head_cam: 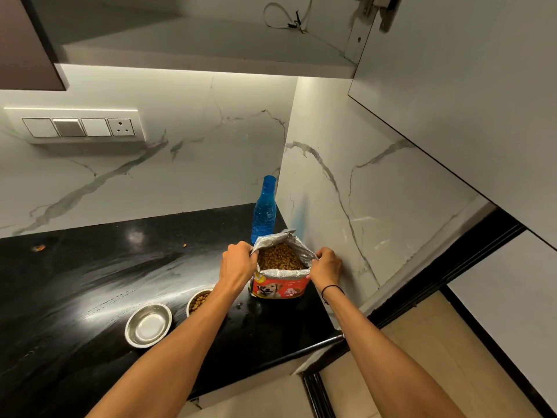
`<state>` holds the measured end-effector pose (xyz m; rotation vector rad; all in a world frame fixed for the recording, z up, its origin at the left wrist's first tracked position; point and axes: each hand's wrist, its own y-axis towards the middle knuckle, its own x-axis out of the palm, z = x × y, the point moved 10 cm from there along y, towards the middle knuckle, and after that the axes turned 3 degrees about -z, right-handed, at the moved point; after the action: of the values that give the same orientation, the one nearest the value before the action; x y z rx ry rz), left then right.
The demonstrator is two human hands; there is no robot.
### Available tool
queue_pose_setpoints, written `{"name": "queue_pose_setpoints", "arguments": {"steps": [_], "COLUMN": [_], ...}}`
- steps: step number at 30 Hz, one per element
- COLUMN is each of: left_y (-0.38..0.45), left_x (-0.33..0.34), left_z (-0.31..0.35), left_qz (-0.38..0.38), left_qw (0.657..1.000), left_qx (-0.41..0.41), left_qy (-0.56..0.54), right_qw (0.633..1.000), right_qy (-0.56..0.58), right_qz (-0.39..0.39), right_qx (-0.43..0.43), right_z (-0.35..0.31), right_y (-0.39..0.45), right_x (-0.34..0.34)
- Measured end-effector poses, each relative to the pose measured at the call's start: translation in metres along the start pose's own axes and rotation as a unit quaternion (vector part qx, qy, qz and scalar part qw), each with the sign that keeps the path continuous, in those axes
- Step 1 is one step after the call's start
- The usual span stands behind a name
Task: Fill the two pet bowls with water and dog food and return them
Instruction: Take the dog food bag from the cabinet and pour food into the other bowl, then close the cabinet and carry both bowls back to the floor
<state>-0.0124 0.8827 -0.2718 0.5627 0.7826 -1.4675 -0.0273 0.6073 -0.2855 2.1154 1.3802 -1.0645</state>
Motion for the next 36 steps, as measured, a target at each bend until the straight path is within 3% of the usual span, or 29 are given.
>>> {"name": "queue_pose_setpoints", "arguments": {"steps": [5,10,16,20,23,27,32,36], "left_y": [0.007,0.013,0.023,0.039,0.053,0.091,0.145,0.170], "left_x": [0.002,-0.007,-0.038,-0.060,-0.077,-0.080,-0.051,-0.020], "left_z": [-0.005,-0.022,-0.067,-0.130,-0.179,-0.229,-0.252,-0.255], "left_qz": [-0.010,-0.018,0.023,0.048,0.064,0.050,0.020,0.023], "left_qw": [1.000,0.997,0.987,0.988,0.985,0.987,0.995,0.991], "left_qx": [-0.009,-0.014,-0.053,-0.089,-0.130,-0.151,-0.068,-0.016], "left_qy": [-0.027,-0.067,-0.147,-0.115,-0.090,-0.035,0.070,0.129], "right_qw": [0.995,0.985,0.981,0.967,0.959,0.953,0.963,0.943], "right_qy": [-0.090,-0.166,-0.037,0.048,0.055,-0.001,-0.051,-0.162], "right_qz": [-0.034,0.014,0.055,0.004,-0.077,-0.191,-0.224,-0.272], "right_qx": [0.007,-0.034,-0.185,-0.251,-0.267,-0.237,-0.139,-0.107], "right_z": [-0.015,-0.051,-0.126,-0.183,-0.221,-0.246,-0.216,-0.166], "right_y": [-0.002,-0.008,-0.025,-0.037,-0.041,-0.043,-0.033,-0.030], "right_x": [-0.002,-0.014,0.005,0.040,0.091,0.191,0.278,0.314]}}
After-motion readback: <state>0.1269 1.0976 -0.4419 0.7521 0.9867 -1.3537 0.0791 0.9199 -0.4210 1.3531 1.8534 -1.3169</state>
